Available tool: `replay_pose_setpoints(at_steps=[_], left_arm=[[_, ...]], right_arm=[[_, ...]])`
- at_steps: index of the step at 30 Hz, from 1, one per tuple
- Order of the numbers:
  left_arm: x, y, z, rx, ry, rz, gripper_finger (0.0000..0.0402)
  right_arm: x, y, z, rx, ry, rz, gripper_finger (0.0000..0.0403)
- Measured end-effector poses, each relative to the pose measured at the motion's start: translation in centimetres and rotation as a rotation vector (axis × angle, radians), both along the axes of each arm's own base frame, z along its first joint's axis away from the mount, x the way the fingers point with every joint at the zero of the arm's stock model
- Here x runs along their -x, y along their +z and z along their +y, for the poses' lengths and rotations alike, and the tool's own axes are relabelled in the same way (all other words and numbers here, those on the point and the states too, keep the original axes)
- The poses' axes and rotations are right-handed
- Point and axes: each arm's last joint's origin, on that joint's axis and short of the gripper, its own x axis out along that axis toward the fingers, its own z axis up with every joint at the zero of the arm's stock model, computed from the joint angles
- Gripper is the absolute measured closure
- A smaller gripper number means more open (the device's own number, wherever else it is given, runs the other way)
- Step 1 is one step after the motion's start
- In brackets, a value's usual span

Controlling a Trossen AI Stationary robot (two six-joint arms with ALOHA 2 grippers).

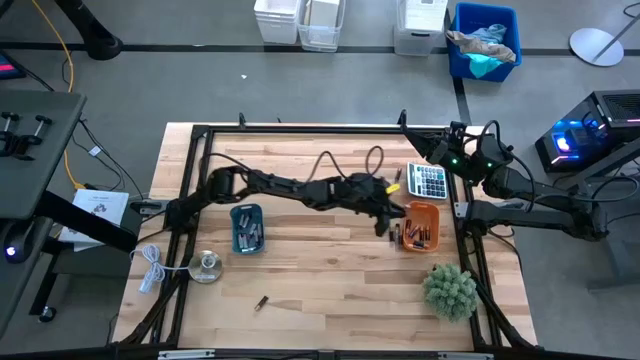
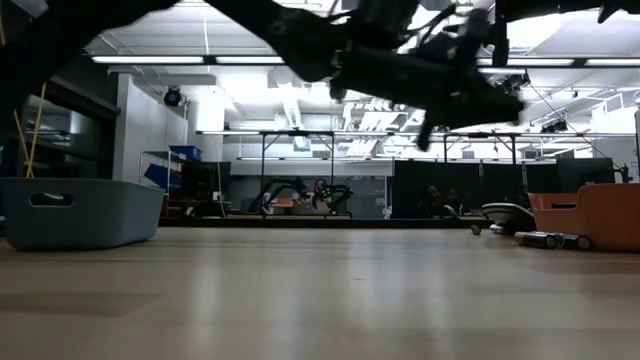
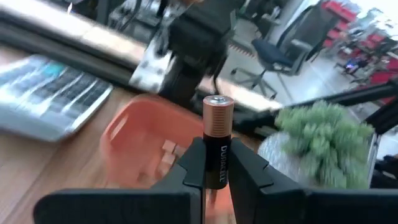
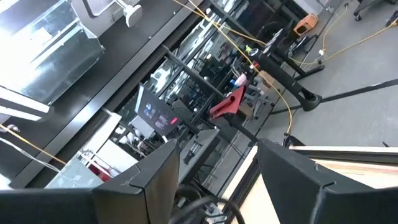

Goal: Sort batteries
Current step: Put the black battery into the orange bin

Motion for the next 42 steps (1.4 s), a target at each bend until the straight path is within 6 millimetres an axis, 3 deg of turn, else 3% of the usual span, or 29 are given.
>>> replay_pose_setpoints(at_steps=[7,11,17,22,27,30,33,39,42], left_arm=[[-3.9,-0.5,-0.3,-0.016,-0.023,-0.097,0.037],[-4.9,-1.9,-0.8,-0.043,-0.021,-0.103,0.032],[-5.2,-3.2,-2.0,-0.118,-0.056,-0.093,0.0234],[-3.6,-0.6,-0.4,-0.031,-0.136,0.111,0.0197],[1.1,3.0,1.9,-0.065,-0.258,0.413,0.0199],[4.5,3.4,1.3,-0.053,-0.273,0.529,0.021],[8.7,4.2,-1.4,-0.032,-0.198,0.515,0.0222],[21.2,3.7,-9.2,0.075,0.013,0.54,0.0234],[26.5,4.4,-13.4,0.146,-0.029,0.524,0.0235]], right_arm=[[0.0,0.0,-0.1,-0.005,-0.024,-0.005,0.0192],[0.1,0.1,-0.1,-0.003,-0.037,-0.01,0.0192],[0.1,0.1,-0.1,0.005,-0.039,-0.01,0.0192],[0.1,0.2,-0.1,0.017,-0.036,-0.008,0.0192],[0.0,0.1,0.0,0.037,0.008,0.006,0.0192],[0.0,0.1,0.1,0.055,0.008,0.021,0.0192],[0.0,0.0,0.1,0.068,0.02,0.038,0.0192],[-0.2,-0.8,0.1,0.046,0.045,0.12,0.0192],[-0.2,-1.5,0.1,0.022,0.05,0.181,0.0192]])
